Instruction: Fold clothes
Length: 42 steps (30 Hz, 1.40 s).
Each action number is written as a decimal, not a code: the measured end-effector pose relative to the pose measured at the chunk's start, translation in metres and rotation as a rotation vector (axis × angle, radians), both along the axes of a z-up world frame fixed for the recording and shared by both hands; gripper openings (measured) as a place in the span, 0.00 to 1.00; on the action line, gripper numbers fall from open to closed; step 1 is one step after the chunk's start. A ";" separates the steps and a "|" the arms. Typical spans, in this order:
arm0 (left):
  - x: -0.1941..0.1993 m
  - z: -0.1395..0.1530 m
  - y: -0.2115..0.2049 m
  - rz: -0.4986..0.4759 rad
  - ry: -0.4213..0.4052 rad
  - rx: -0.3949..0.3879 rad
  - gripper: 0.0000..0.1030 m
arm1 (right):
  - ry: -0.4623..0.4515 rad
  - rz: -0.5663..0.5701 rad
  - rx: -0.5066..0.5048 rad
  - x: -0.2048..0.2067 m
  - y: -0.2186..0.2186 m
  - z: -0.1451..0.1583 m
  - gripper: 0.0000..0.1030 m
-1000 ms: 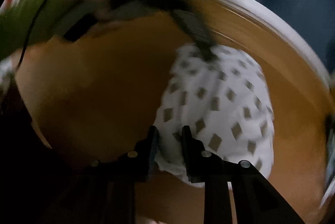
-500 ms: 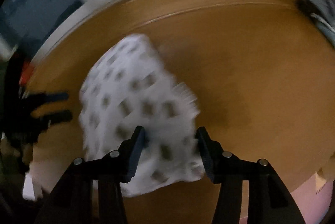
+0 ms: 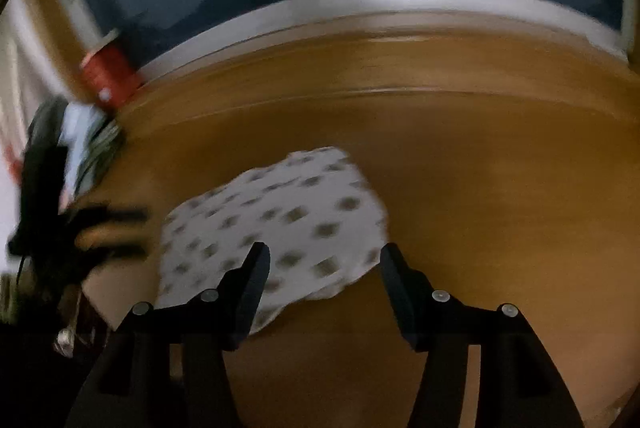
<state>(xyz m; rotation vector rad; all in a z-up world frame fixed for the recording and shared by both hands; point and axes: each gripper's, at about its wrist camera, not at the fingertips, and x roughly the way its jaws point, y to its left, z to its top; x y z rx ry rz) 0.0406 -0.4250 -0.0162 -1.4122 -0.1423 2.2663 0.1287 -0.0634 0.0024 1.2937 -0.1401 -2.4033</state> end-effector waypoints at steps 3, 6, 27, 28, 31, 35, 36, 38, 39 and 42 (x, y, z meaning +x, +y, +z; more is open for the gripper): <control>0.014 -0.009 0.007 -0.015 -0.034 0.032 0.82 | -0.016 -0.044 -0.010 -0.013 -0.005 -0.011 0.56; 0.018 -0.020 0.031 -0.016 -0.056 0.051 0.82 | -0.062 -0.055 -0.053 -0.028 -0.020 -0.030 0.56; 0.023 -0.040 -0.110 0.442 0.000 -0.076 0.83 | -0.044 0.317 -0.004 0.000 -0.227 -0.038 0.56; 0.020 -0.042 -0.119 0.442 0.002 -0.073 0.83 | -0.045 0.295 -0.004 -0.002 -0.238 -0.040 0.56; 0.003 -0.043 -0.150 0.410 0.021 -0.088 0.83 | -0.049 0.224 -0.004 -0.008 -0.272 -0.046 0.56; -0.023 -0.036 -0.179 0.328 0.054 -0.136 0.83 | -0.058 0.118 -0.006 -0.014 -0.314 -0.052 0.57; -0.030 -0.033 -0.186 0.308 0.060 -0.151 0.82 | -0.062 0.088 -0.007 -0.015 -0.323 -0.052 0.57; -0.035 -0.026 -0.199 0.287 0.076 -0.163 0.82 | -0.065 0.049 -0.013 -0.013 -0.333 -0.052 0.57; -0.032 -0.018 -0.207 0.280 0.090 -0.149 0.82 | -0.067 0.030 -0.016 -0.011 -0.339 -0.052 0.57; -0.020 -0.010 -0.222 0.274 0.089 -0.089 0.82 | -0.066 -0.009 -0.010 -0.002 -0.344 -0.050 0.58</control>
